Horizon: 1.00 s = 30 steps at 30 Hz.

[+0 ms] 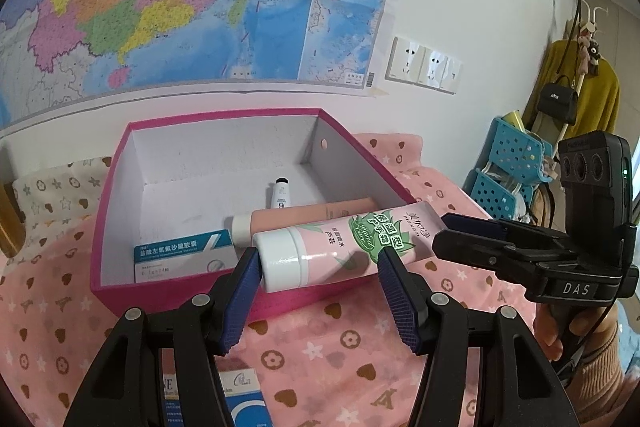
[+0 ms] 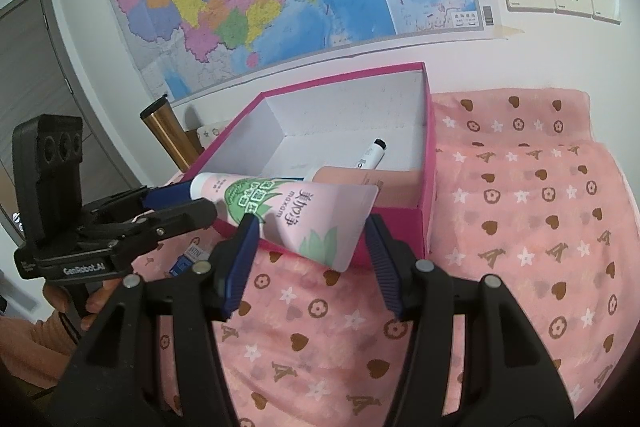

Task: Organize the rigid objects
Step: 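Lift the green-printed tube and carry it over the magenta box rim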

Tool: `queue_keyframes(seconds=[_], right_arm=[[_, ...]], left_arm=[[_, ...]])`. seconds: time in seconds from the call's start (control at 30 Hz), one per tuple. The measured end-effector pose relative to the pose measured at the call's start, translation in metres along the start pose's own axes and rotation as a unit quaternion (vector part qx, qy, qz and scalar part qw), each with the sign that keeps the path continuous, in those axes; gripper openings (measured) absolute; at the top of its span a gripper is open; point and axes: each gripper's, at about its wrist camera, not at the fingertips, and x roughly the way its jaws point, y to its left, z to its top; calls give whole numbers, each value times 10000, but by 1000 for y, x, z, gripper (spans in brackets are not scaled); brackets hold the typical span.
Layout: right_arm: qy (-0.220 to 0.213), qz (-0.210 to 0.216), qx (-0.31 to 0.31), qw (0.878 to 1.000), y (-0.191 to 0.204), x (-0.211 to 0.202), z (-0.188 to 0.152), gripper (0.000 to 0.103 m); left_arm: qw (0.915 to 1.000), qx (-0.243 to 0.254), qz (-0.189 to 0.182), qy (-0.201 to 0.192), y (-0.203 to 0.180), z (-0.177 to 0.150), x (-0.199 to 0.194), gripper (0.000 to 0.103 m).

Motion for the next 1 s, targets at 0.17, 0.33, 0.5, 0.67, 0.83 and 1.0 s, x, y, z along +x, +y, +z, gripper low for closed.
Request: queue_keyframes(seconds=[0.17,0.33,0.5,0.67,0.83,1.0], right_arm=[[-13,-8,-5,10000,-2,2,5,58],[-19,-28,-16,10000,-4,5,10,58],[-21,-39,-22,10000,-5,6,14,58],[-25,-37,14,10000,-9,8,17,58],[-6,-80,6,10000,-12,12,21,58],[-13,-141,-26,9999,-13,15,24,58]], left_arm=[[10000,-17,31,-1,1,4,3,60],[10000,-3,40,-15,2,9,5,60],[10000,5,56,-17,1,10,7,60],[10000,-4,65,4,1,13,11,60],[10000,-47,68,32,4,16,18,60],[9999,-135,-2,74,7,18,23,60]])
